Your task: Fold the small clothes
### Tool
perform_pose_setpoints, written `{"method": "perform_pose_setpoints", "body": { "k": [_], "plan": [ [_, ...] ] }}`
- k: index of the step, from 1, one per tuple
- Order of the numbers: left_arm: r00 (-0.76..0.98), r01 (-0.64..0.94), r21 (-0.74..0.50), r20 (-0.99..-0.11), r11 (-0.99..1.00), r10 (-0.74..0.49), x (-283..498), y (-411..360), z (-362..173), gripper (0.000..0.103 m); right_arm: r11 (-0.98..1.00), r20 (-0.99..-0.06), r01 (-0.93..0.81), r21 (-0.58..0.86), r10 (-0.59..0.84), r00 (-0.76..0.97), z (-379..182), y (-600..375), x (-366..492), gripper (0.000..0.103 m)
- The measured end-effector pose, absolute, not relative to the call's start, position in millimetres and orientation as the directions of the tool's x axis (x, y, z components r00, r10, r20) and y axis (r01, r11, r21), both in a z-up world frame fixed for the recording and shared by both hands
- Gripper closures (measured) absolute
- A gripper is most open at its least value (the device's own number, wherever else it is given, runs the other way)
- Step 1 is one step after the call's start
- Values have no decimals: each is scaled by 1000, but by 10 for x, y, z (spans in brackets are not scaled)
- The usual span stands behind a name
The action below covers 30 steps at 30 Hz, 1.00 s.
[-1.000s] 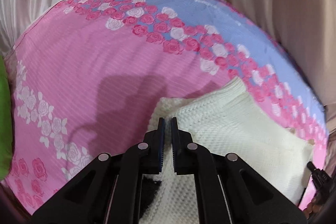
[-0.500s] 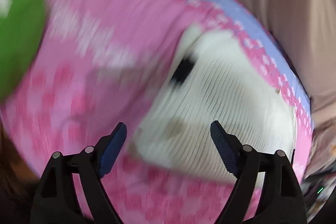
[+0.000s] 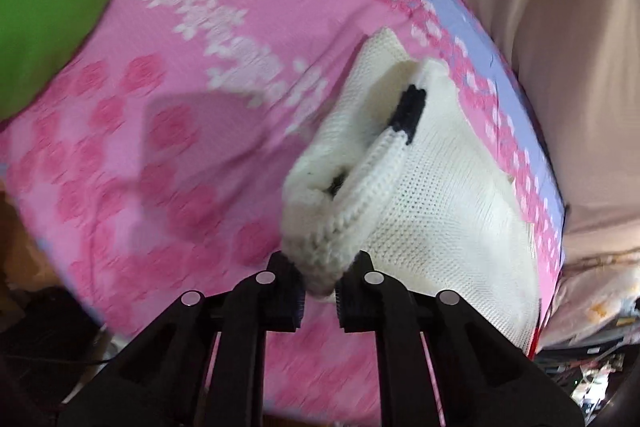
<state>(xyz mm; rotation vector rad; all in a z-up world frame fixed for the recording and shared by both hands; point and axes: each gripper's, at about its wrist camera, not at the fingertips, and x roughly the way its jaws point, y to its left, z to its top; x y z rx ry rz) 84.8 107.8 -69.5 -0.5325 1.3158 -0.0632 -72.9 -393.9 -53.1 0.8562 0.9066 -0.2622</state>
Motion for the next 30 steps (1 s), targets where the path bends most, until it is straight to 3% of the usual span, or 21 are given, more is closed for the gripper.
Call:
{"method": "perform_pose_setpoints", "body": {
  "k": [6,10,12,13,14,15,19,21,22,23,24,25,26,30],
  "plan": [
    [80,-181,-291,-956,939,-281,196,1152,-1066,91,679,-880,598,426,159,447,-807,-3800,-1602,91],
    [114,-144,-247,-966,958,-231,185,1027,-937,80,681,-917,630,372,162,366,-1068,-3746,-1790,84],
    [222,-110,-256,-948,960,-228,285,936,-637,60,710,-912,622,331,73,403,-826,-3778,-1709,76],
    [289,-92,-258,-931,962,-223,377,859,-462,38,730,-900,610,308,15,436,-651,-3804,-1637,74],
    [344,-79,-257,-914,963,-216,455,804,-361,26,747,-879,591,304,-20,477,-500,-3836,-1546,61],
    [393,-62,-256,-895,965,-212,542,744,-286,25,759,-859,573,308,-37,511,-395,-3876,-1432,48],
    [420,-19,-245,-882,969,-215,1073,347,-410,25,803,-839,511,307,-25,544,-401,-3906,-779,44],
    [389,-22,-227,-899,974,-200,1218,200,-604,26,814,-856,500,297,-4,516,-568,-3846,-450,45],
    [360,-22,-211,-913,977,-189,1314,141,-730,36,811,-861,499,304,10,508,-650,-3841,-340,45],
    [341,-20,-208,-921,978,-189,1339,125,-810,57,805,-867,504,311,23,498,-749,-3825,-243,47],
    [320,-19,-200,-929,980,-183,1365,113,-903,68,804,-870,505,316,33,492,-803,-3805,-178,66],
    [314,-22,-193,-933,981,-176,1381,110,-925,87,807,-871,500,315,37,489,-837,-3785,-130,83],
    [316,-29,-197,-932,980,-178,1387,134,-923,93,809,-870,495,315,38,492,-817,-3762,-108,94],
    [334,-66,-168,-933,984,-137,1435,265,-946,94,791,-803,497,357,-12,596,-486,-3841,-220,95]
  ]
}}
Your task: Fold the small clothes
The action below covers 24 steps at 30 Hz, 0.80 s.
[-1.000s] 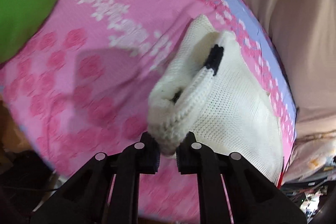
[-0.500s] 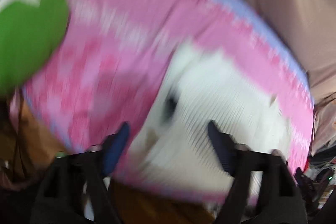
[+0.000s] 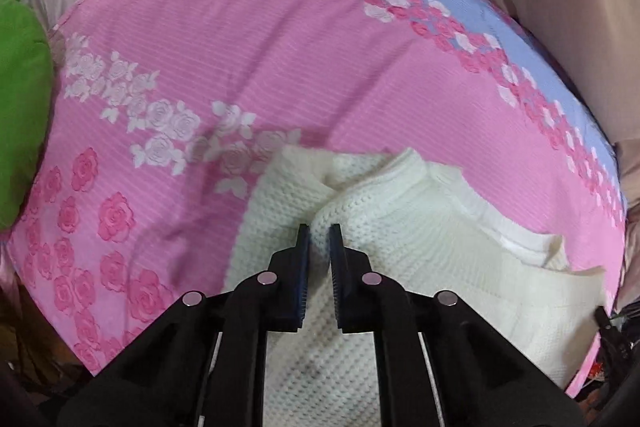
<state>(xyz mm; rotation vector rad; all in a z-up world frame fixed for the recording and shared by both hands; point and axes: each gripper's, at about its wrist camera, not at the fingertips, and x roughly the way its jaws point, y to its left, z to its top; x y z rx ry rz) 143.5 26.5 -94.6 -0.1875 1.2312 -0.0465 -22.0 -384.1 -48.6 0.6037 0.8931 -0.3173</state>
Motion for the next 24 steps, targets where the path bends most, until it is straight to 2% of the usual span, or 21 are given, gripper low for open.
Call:
{"method": "perform_pose_setpoints", "body": {
  "k": [2,4,5,8,11,13,14,16,18,21,24],
  "plan": [
    [316,-58,-140,-942,988,-115,1482,262,-1046,94,768,-826,538,348,-21,564,-627,-4018,-189,95],
    [339,-13,-78,-938,997,-69,1481,163,-1044,94,741,-876,569,356,53,479,-993,-4176,-110,95],
    [338,-2,-65,-939,998,-61,1478,145,-1017,93,720,-863,570,395,78,499,-1072,-4220,-139,98],
    [355,-22,-148,-926,989,-131,1389,241,-761,91,679,-837,602,420,33,547,-813,-4183,-305,84],
    [431,15,-191,-884,981,-179,1151,232,-370,88,763,-810,552,337,-64,583,-367,-3890,-481,83],
    [435,105,-216,-868,971,-240,980,21,-246,80,822,-795,449,350,7,607,-228,-3533,-432,83],
    [417,149,-214,-872,965,-257,906,-128,-259,74,841,-792,395,369,62,608,-225,-3332,-351,83],
    [352,227,-205,-894,952,-276,763,-400,-406,71,874,-789,261,409,195,582,-299,-2859,-168,83],
    [289,236,-193,-922,952,-258,677,-513,-615,71,905,-802,130,406,285,525,-460,-2331,23,83],
    [241,171,-157,-951,973,-195,654,-355,-855,71,948,-858,48,315,262,443,-692,-2016,108,86],
    [269,76,-96,-957,992,-113,721,60,-952,71,938,-881,205,281,167,443,-810,-2484,-110,86]
  ]
}}
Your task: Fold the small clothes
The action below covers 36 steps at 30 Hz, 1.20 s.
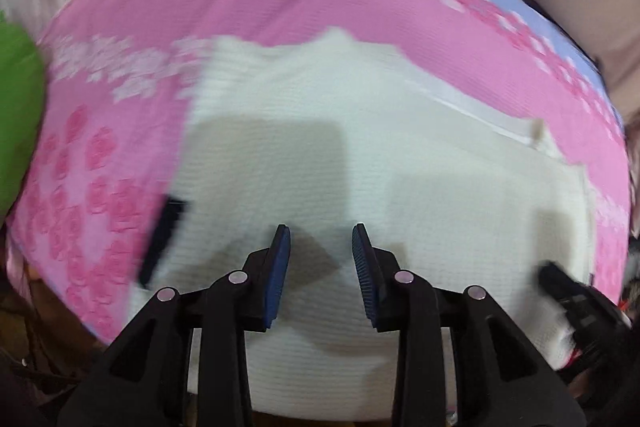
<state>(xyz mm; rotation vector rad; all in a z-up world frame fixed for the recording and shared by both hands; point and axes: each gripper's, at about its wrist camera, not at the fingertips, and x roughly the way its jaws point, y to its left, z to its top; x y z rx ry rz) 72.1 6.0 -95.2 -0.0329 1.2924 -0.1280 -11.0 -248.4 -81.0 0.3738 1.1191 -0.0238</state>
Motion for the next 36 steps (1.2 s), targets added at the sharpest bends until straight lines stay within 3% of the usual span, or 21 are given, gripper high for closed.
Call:
{"method": "perform_pose_setpoints", "body": {
  "k": [3,6,8,9,13,16,18,20,24,26,28,31,34,35,36],
  "plan": [
    [260,25,-147,-954,989,-148,735,347,-1006,72,858,-887,423,292,77,456,-898,-3228,-575,89],
    [276,61,-121,-952,991,-133,702,327,-983,73,732,-888,589,343,47,458,-1019,-3921,-1086,103],
    [282,58,-104,-952,993,-116,676,261,-972,74,689,-872,611,391,64,486,-962,-4067,-1255,103],
    [282,50,-102,-953,994,-112,675,199,-972,74,714,-886,619,328,5,465,-864,-4016,-1239,87],
    [277,43,-95,-955,995,-103,738,159,-991,72,799,-843,488,351,43,537,-630,-3638,-991,88],
    [277,24,-125,-952,992,-127,733,213,-948,72,851,-878,459,255,5,478,-851,-3422,-691,88],
    [280,8,-147,-949,989,-143,705,297,-870,72,833,-895,492,254,9,446,-1005,-3456,-682,94],
    [313,-28,-187,-935,982,-169,614,464,-752,65,824,-884,497,274,12,467,-828,-3451,-738,90],
    [324,-127,-231,-929,965,-180,483,789,-758,62,889,-859,368,272,52,510,-465,-3123,-597,88],
    [317,-156,-240,-931,958,-181,455,876,-806,61,910,-861,299,287,108,497,-496,-2884,-424,88],
    [310,-185,-223,-938,957,-159,398,965,-860,52,923,-879,273,272,123,461,-687,-2699,-190,88],
    [276,-226,-242,-945,944,-176,368,1081,-1007,49,921,-903,302,246,104,417,-981,-2668,49,90],
    [333,-216,-269,-924,939,-189,334,1106,-830,51,909,-883,324,264,93,461,-697,-2775,96,89],
    [372,-187,-262,-911,947,-179,345,1066,-719,50,902,-872,340,265,74,483,-601,-2851,86,88],
    [401,-159,-263,-898,951,-182,375,1022,-632,49,892,-861,369,260,41,507,-494,-2976,66,79]
  ]
}}
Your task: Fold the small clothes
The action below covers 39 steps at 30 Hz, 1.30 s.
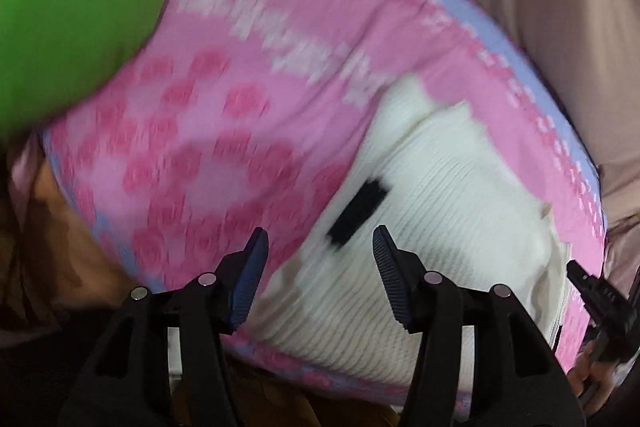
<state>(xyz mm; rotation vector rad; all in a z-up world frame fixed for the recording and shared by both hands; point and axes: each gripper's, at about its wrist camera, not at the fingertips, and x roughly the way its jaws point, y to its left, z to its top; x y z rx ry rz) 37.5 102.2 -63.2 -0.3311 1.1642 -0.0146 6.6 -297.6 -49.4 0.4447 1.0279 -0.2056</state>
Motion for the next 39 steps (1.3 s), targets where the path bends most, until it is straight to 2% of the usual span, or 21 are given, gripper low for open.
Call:
{"method": "perform_pose_setpoints", "body": {
  "k": [1,2,3,6,7,9,10,11,12,14,16,19,20,22,24,26,28,32,34,37,39],
  "plan": [
    [417,-127,-279,-886,952,-205,454,950,-552,44,883,-853,396,252,10,521,-433,-3094,52,70],
    [418,-106,-297,-879,949,-228,544,886,-521,40,869,-845,433,240,-33,534,-384,-3237,23,52],
    [417,-91,-313,-874,945,-249,642,819,-510,40,859,-844,461,223,-67,532,-379,-3357,-5,46],
    [388,-16,-343,-868,939,-311,1069,467,-645,38,831,-870,517,207,-86,486,-533,-3668,51,45],
    [370,-3,-323,-879,946,-299,1161,385,-721,40,823,-877,527,214,-75,474,-602,-3745,87,44],
    [325,30,-271,-908,962,-266,1327,214,-898,66,809,-897,547,214,-59,439,-731,-3815,187,43],
    [291,36,-238,-927,971,-238,1390,135,-973,97,814,-900,536,224,-38,433,-777,-3797,240,46],
    [288,26,-241,-928,970,-238,1416,141,-970,96,821,-895,517,241,-18,446,-779,-3743,255,73],
    [320,4,-259,-915,966,-247,1424,178,-900,96,825,-884,498,269,6,467,-728,-3719,252,95],
    [350,-12,-264,-905,964,-243,1467,242,-832,96,819,-828,473,324,3,561,-479,-3753,131,96],
    [342,-29,-245,-914,969,-221,1531,279,-887,96,813,-800,495,306,-63,597,-319,-3889,43,96],
    [315,-27,-221,-927,975,-201,1624,231,-1079,95,755,-852,577,312,-47,522,-635,-4303,84,96],
    [325,-21,-215,-925,976,-197,1625,216,-1058,94,753,-879,590,292,-33,476,-816,-4366,132,96],
    [327,-21,-243,-918,970,-223,1585,251,-991,92,750,-877,590,298,-29,480,-888,-4356,128,96],
    [341,-35,-293,-902,956,-264,1483,378,-864,82,730,-858,601,326,-38,512,-730,-4273,45,87],
    [391,-66,-288,-888,955,-241,1277,581,-694,56,762,-830,573,303,-84,551,-467,-4063,-84,85],
    [406,-83,-290,-883,953,-234,1039,776,-635,46,813,-819,498,301,-48,572,-300,-3763,-163,83],
    [332,-169,-364,-896,916,-295,658,1024,-856,39,889,-842,290,355,169,512,-396,-2859,-157,84],
    [305,-237,-384,-902,893,-306,512,1064,-1030,37,906,-857,224,359,225,463,-544,-2478,-65,87],
    [296,-303,-404,-901,863,-318,427,1092,-1213,35,922,-885,185,340,247,395,-767,-2163,63,90],
    [314,-305,-411,-895,859,-317,443,1092,-1213,36,948,-923,176,265,196,331,-949,-2077,139,91]
  ]
}}
